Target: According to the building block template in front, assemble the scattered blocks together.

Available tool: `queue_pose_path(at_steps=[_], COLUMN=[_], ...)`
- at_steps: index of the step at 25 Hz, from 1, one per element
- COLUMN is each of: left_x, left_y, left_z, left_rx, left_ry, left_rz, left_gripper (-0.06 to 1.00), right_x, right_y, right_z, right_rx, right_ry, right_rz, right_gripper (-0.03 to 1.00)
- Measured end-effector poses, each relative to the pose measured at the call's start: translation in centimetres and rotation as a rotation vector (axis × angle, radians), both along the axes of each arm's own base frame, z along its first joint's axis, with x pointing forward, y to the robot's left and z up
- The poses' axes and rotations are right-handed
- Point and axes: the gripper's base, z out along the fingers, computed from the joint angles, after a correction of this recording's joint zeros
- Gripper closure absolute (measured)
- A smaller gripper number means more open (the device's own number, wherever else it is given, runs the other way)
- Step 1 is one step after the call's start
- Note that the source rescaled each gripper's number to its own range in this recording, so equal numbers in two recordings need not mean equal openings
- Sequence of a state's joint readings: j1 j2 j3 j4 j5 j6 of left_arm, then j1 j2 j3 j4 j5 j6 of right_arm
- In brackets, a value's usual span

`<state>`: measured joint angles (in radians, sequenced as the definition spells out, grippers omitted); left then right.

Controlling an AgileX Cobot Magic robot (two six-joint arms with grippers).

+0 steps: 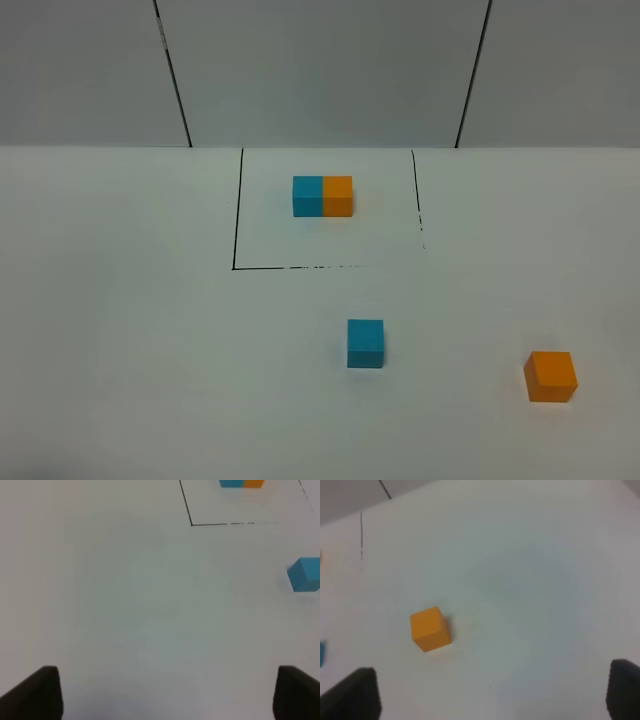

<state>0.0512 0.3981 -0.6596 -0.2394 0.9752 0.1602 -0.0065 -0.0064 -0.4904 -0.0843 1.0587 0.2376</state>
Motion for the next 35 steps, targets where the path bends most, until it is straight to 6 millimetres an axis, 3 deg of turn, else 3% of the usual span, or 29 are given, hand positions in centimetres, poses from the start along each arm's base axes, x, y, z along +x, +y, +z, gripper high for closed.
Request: queue_pose_path(at_steps=[8,25,35], left_x=[-2.9,-5.5,-5.6], left_y=[-0.2,-0.3,-0.3], left_z=[-3.1,-3.9,-4.3], left_rx=[0.004,0.022,0.02], left_ry=[-0.066,-0.118,-0.103], left_rz=[-0.004,-0.027,-0.079], left_gripper=[0.25,0.27,0.27], right_x=[0.0,0.0,0.0], right_y=[0.0,0.0,0.0], right_z=[0.0,0.0,0.0], right_rx=[0.0,0.0,0.0], right_ry=[0.0,0.0,0.0], right_rz=[0.0,0.0,0.0], right_gripper=[0.17,0.17,0.17])
